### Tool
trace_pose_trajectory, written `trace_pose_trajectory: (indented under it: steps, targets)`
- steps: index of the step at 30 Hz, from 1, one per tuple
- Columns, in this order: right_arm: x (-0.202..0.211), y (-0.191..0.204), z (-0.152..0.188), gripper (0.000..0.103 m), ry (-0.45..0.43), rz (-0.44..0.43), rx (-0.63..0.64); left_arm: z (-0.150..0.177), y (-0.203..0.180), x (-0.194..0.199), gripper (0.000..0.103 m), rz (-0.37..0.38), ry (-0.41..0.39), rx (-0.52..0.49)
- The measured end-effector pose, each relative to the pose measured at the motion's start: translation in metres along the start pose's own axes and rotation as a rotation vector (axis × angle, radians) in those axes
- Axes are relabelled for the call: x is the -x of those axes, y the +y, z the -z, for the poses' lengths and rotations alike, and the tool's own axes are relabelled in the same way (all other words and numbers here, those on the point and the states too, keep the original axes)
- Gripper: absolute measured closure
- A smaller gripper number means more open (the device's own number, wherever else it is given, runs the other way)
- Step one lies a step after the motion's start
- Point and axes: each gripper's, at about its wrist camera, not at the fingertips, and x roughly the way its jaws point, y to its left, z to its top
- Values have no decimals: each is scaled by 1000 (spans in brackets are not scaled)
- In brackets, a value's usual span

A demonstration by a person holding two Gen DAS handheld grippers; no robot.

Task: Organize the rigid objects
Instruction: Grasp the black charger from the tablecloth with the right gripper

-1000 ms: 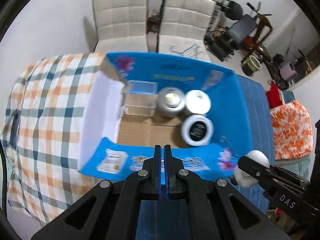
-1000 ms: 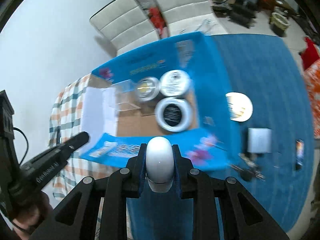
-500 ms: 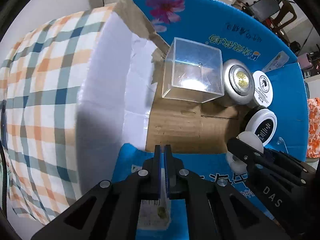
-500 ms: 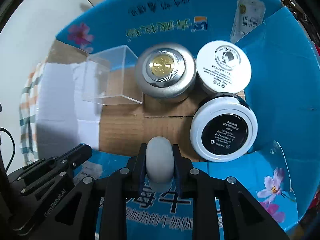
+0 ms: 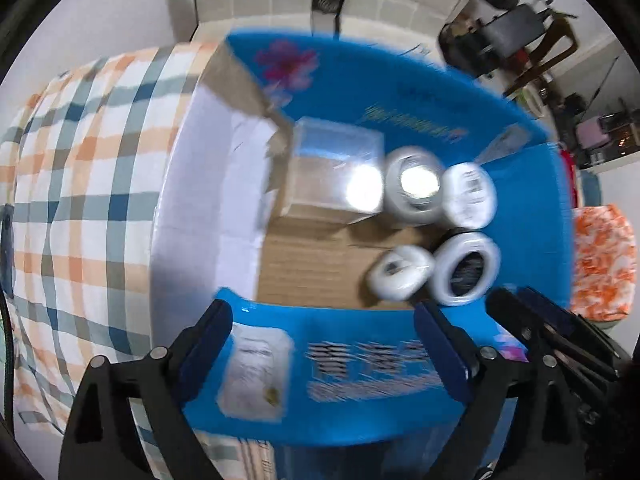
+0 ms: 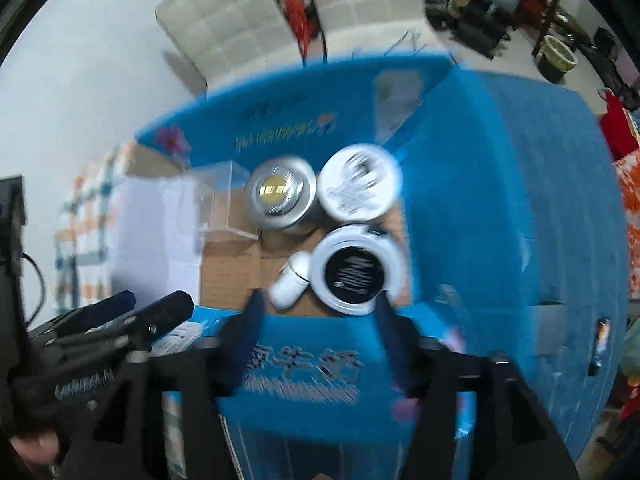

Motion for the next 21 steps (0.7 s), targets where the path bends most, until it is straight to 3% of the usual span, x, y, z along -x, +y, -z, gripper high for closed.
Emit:
trace_pose_trajectory:
  steps: [4,7,12,16,21]
  targets:
    - [60,-55,23,20,-96,79,-74,15,-40,37,10,48,-64,-48]
    - [79,-108,41,20,-121,179,-155,22,-86,42,10,63,-90,-96]
    - [34,-183,48,20,-10,178,-289,28,-141,9,10,-46,-79,-190]
    - [-24,-193,44,24,75,150,-287,23,-165,-31,10,-132,-19,-198]
    - [-80,-197,43,36,168,193,-277,24,-171,-46,10,-171,-7,-180]
